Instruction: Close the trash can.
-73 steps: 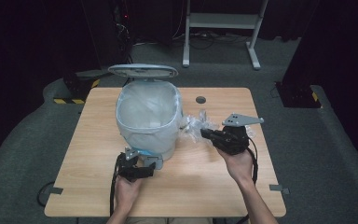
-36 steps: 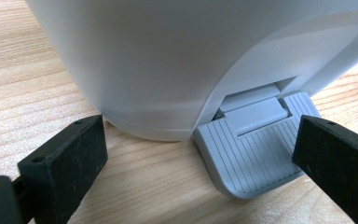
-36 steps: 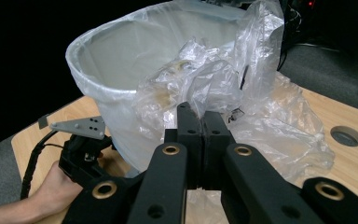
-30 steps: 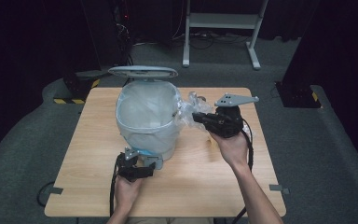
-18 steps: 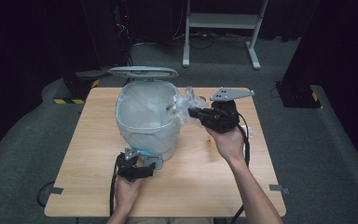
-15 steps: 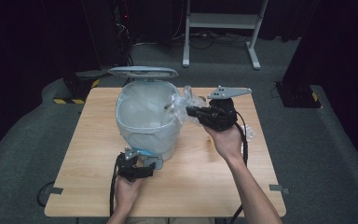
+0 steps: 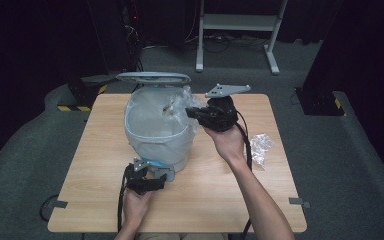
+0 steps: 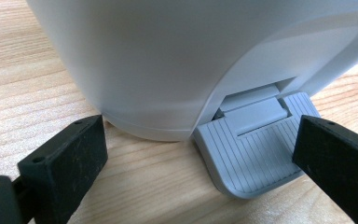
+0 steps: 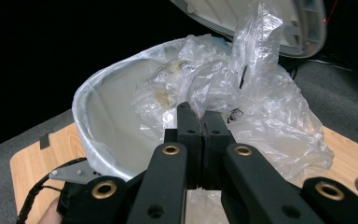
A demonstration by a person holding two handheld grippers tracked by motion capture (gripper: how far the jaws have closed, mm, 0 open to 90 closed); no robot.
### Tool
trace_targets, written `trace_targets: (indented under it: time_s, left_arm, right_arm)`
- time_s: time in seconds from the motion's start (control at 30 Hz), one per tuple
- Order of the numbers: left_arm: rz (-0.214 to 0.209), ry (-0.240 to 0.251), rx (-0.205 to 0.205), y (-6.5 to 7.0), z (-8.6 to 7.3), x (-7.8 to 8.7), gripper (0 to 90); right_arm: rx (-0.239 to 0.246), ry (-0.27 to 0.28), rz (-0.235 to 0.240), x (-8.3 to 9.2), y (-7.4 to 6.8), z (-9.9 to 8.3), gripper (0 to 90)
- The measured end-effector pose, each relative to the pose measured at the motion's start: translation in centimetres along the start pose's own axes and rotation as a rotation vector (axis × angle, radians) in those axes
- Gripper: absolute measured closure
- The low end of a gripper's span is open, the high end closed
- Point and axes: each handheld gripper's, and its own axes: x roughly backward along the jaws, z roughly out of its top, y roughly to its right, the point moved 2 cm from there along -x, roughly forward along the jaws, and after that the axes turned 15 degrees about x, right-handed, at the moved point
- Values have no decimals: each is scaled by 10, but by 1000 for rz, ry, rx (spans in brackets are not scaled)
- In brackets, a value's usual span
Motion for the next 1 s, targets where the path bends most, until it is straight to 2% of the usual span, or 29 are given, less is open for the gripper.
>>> trace_targets:
  time_s: [0.33, 0.6, 1.0]
  left_arm:
    - [0, 1, 0, 0, 0, 0, 32]
    - [0, 0, 1, 0, 0, 0, 32]
    - [1, 1, 1, 0, 0, 0, 32]
  right_arm:
    - [10, -17, 21, -20, -4, 12, 888]
    - [18, -13, 15, -31, -4, 22, 888]
    - [7, -58, 39, -58, -3, 15, 879]
